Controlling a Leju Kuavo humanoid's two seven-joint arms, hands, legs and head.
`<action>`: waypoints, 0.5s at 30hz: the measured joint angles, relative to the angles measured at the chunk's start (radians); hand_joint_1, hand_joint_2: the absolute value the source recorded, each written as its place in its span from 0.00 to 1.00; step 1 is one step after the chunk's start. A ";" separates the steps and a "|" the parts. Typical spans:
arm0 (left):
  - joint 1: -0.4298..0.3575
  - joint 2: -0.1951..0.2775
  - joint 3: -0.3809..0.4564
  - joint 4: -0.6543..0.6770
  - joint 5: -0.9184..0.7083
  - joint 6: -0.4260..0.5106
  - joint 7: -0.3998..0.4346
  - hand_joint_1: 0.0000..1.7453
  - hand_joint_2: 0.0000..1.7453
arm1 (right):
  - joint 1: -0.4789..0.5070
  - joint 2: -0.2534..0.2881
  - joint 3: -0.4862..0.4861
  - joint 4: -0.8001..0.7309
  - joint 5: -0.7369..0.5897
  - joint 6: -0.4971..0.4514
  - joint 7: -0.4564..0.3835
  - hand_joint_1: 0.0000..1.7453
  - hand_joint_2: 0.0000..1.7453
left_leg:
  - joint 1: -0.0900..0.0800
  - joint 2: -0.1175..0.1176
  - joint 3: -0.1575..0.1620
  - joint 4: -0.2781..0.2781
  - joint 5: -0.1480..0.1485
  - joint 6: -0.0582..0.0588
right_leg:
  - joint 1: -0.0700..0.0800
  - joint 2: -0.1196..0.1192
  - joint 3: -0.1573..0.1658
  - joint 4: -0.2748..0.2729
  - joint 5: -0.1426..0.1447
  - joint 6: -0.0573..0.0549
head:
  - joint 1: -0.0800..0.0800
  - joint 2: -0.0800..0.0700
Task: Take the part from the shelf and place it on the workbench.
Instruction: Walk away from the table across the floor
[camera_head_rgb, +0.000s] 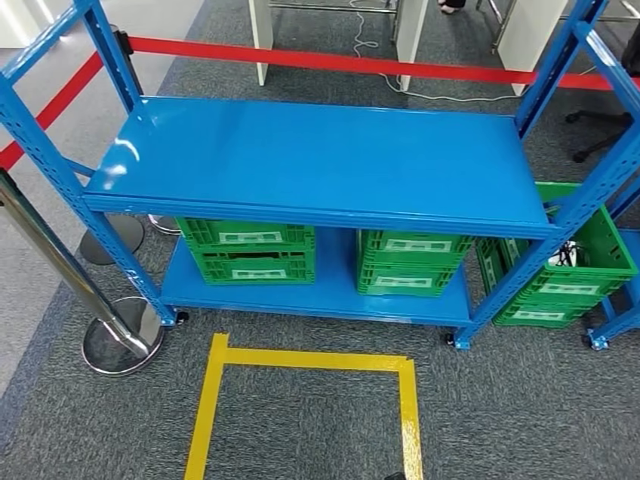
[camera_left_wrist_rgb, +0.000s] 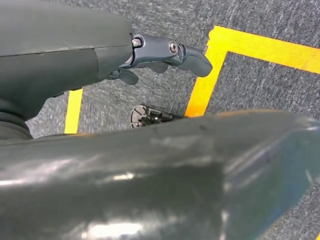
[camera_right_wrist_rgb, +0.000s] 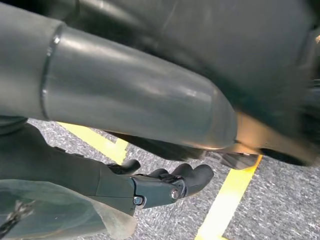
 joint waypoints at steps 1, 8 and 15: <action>0.001 0.000 0.000 0.000 0.000 0.000 0.000 0.00 0.00 | 0.001 0.000 0.000 0.000 0.000 0.000 0.000 0.00 0.00 | -0.002 -0.001 0.010 0.000 -0.007 0.000 | 0.000 0.000 0.000 -0.025 0.036 -0.002 | 0.000 0.000; -0.002 -0.002 0.000 0.000 0.001 -0.002 0.004 0.00 0.00 | 0.001 -0.001 0.000 0.000 -0.002 0.003 0.000 0.00 0.00 | -0.006 -0.002 0.046 -0.003 -0.047 -0.026 | 0.008 0.003 0.101 -0.261 0.152 -0.032 | -0.008 0.000; -0.001 0.000 0.000 0.000 0.005 -0.002 0.004 0.00 0.00 | 0.002 -0.001 -0.001 0.000 -0.002 0.004 0.000 0.00 0.00 | 0.010 -0.001 -0.117 0.286 -0.131 -0.062 | -0.002 0.001 0.153 -0.279 0.122 -0.049 | -0.017 0.000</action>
